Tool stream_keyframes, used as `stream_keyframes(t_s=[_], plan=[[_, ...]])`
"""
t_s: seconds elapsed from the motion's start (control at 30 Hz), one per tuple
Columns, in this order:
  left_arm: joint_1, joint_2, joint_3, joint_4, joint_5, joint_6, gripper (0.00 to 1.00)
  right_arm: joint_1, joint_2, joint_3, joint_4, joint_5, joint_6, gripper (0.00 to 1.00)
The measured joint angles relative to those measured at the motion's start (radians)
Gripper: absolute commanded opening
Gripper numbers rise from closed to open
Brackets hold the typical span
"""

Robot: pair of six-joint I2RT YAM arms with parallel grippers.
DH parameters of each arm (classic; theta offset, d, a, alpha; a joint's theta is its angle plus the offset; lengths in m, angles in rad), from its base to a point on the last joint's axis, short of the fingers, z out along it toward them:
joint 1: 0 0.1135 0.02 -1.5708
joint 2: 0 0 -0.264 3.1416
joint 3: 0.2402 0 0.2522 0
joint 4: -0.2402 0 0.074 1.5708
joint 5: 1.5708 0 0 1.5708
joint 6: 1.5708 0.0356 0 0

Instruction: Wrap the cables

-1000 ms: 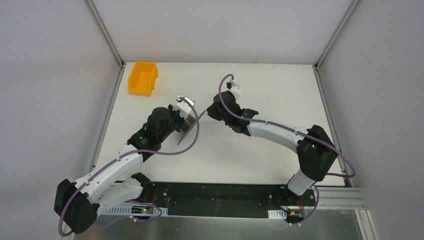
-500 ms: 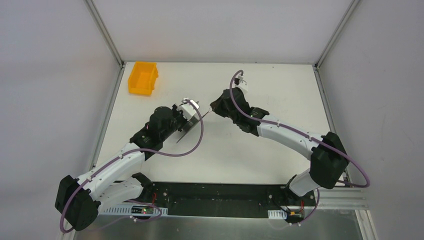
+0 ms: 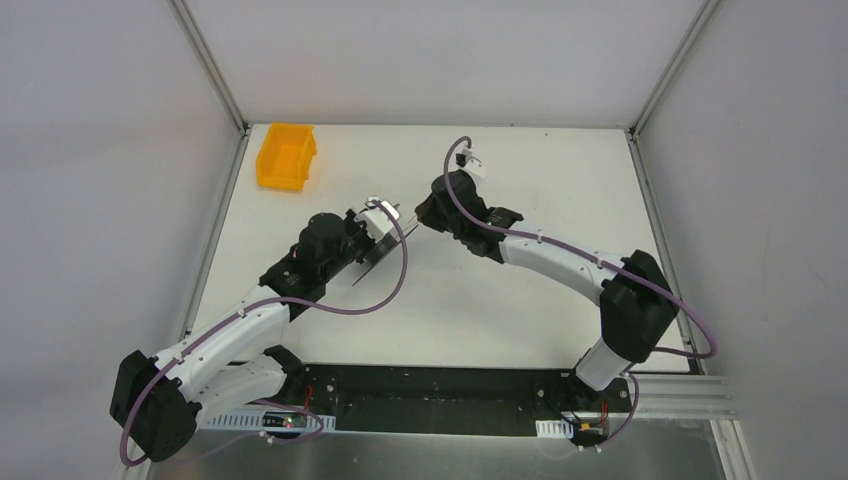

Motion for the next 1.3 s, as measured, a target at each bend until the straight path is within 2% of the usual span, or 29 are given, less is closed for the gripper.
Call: stream_keyframes(t_s=[0.17, 0.5, 0.63, 1.0, 1.3], plan=[[0.0, 0.0, -0.004, 0.008, 0.001, -0.001, 0.0, -0.02, 0.069, 0.0, 0.003, -0.066, 0.058, 0.0], [0.0, 0.002, -0.013, 0.035, 0.028, 0.002, 0.0, -0.114, 0.183, 0.0, 0.056, -0.324, 0.175, 0.0], [0.0, 0.009, -0.013, 0.043, 0.034, 0.008, 0.0, -0.129, 0.209, 0.0, 0.075, -0.386, 0.196, 0.03], [0.0, 0.02, -0.007, 0.044, 0.034, 0.019, 0.0, -0.15, 0.206, -0.047, 0.171, -0.449, 0.229, 0.15], [0.0, 0.031, 0.022, -0.002, 0.035, 0.015, 0.0, -0.193, 0.103, -0.168, 0.183, -0.462, 0.243, 0.19]])
